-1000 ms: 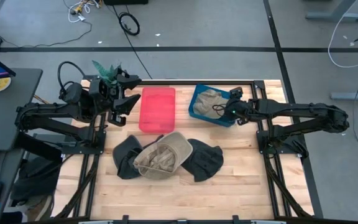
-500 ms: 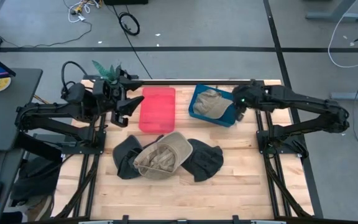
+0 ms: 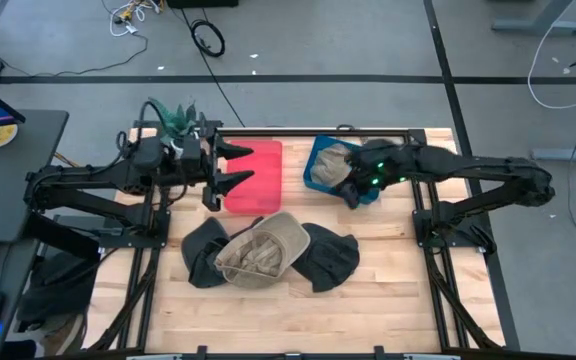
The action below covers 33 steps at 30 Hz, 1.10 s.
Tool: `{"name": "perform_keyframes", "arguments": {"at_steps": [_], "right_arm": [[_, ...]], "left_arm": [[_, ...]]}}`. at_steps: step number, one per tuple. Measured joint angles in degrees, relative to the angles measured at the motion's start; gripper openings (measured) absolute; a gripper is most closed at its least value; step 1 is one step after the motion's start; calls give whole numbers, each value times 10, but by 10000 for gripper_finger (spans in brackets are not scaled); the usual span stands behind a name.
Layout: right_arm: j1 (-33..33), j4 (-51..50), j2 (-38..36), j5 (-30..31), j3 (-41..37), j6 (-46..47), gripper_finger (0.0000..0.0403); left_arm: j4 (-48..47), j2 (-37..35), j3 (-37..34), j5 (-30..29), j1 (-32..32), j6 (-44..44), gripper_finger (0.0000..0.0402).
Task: Pick & Place hat
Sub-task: Stack the brown cap on top of the brown cap on the blue bin
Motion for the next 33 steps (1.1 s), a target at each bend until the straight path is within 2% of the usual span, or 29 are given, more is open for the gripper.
{"name": "perform_keyframes", "arguments": {"at_steps": [6, 11, 17, 20, 26, 29, 33], "right_arm": [[35, 40, 87, 0, -1, 22, 127], [44, 99, 150, -8, -1, 55, 165], [51, 173, 189, -40, -1, 78, 181], [51, 181, 191, -40, -1, 75, 179], [48, 216, 191, -39, -1, 59, 176], [48, 228, 191, -35, -1, 59, 176], [48, 231, 191, -24, -1, 60, 176]], "left_arm": [[-135, 0, 0, 13, 0, -39, 248], [-264, 0, 0, 61, 0, -124, 248], [-400, 0, 0, 133, -33, -173, 244], [-476, 2, 0, 148, -61, -199, 234], [-617, 15, -7, 141, -76, -417, 215], [-625, 17, -37, 170, -77, -522, 214], [-601, 17, -80, 193, -95, -609, 217]]}}
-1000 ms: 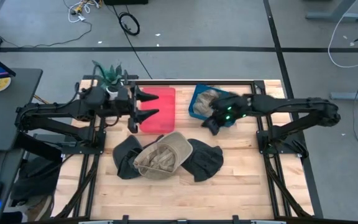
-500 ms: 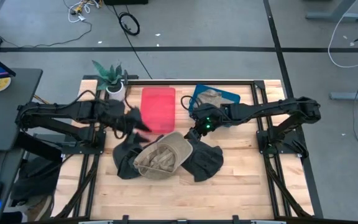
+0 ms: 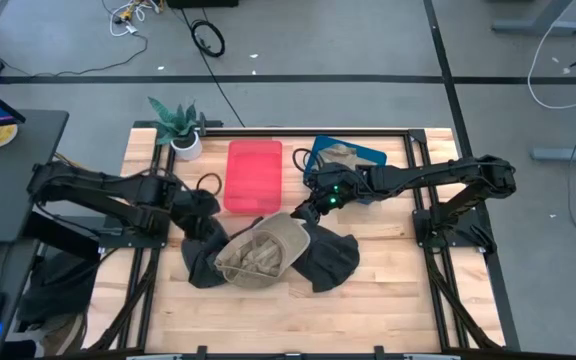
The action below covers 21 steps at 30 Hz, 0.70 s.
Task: Pick & Place hat
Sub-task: Stack the brown cap on top of the brown cap on the blue bin
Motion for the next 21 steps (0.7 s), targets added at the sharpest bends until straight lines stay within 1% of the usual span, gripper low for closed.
{"name": "perform_keyframes", "arguments": {"at_steps": [3, 7, 11, 14, 17, 21], "right_arm": [[0, 0, 0, 1, 0, -3, 176], [0, 0, 0, 0, 0, -5, 175], [0, 0, 0, 1, 0, -14, 175], [0, 0, 0, 1, 0, -15, 175], [0, 0, 0, 1, 0, -23, 175], [0, 0, 0, 1, 0, -29, 175]], "left_arm": [[38, 0, -33, 0, -17, -54, 222], [118, 0, -80, -4, -33, -95, 231], [178, 0, -124, -49, -37, -125, 239], [215, 0, -149, -51, -36, -153, 243], [225, 0, -161, -52, -37, -151, 243], [228, 0, -166, -84, -37, -147, 238]]}}
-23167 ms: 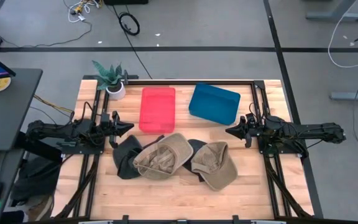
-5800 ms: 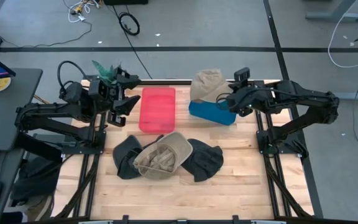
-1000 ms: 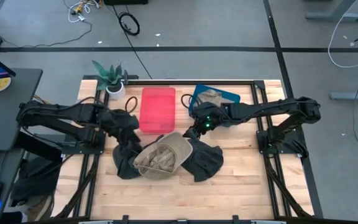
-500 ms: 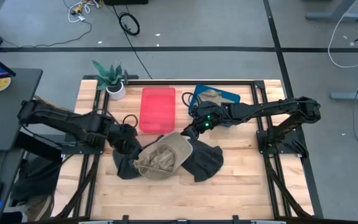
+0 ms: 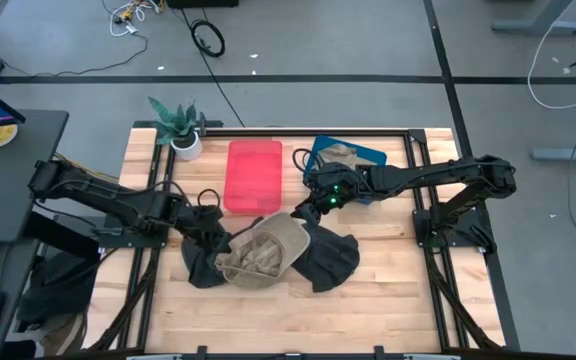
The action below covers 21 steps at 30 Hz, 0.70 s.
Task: Pick & Place hat
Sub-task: Stack the brown cap on top of the brown cap on the blue bin
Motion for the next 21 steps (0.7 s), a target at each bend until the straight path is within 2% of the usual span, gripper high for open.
{"name": "perform_keyframes", "arguments": {"at_steps": [5, 13, 21], "right_arm": [[0, 0, 0, 0, 0, -7, 175], [0, 0, 0, 0, 0, -10, 175], [0, 1, 0, 0, 0, -13, 175]], "left_arm": [[34, 0, 0, -7, 0, 25, 184], [82, 0, 0, 8, 0, 70, 17], [186, 0, 0, 6, 0, 101, 6]]}}
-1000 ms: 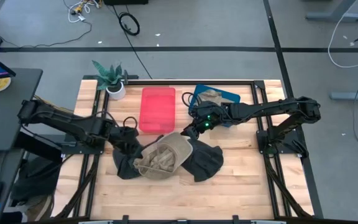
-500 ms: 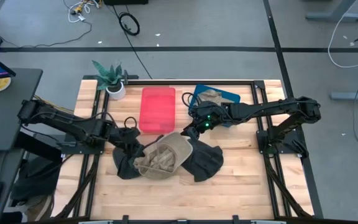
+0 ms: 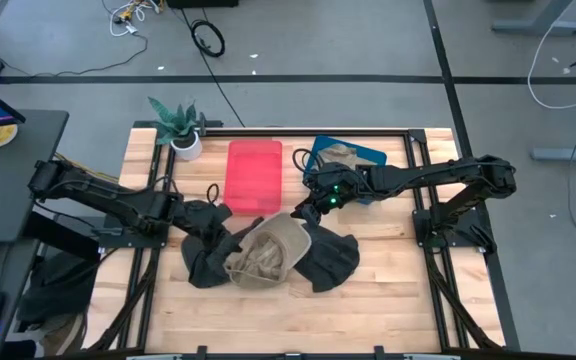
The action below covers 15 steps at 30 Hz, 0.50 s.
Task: Pick & Place hat
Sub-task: Stack the brown cap on top of the brown cap on the blue bin
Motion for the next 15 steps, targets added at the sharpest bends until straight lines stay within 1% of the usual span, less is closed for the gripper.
{"name": "perform_keyframes", "arguments": {"at_steps": [3, 6, 11, 15], "right_arm": [[-3, 12, -1, 0, 0, -18, 175], [-12, 35, -8, -1, 0, -21, 175], [-31, 42, -32, -1, 0, -21, 175], [-47, 42, -63, -2, 0, -26, 175]], "left_arm": [[25, 0, 15, -6, 0, 31, 6], [22, 0, 46, -15, 0, 96, 5], [-37, 0, 132, -49, 0, 220, 5], [-124, 0, 222, -83, 0, 323, 4]]}}
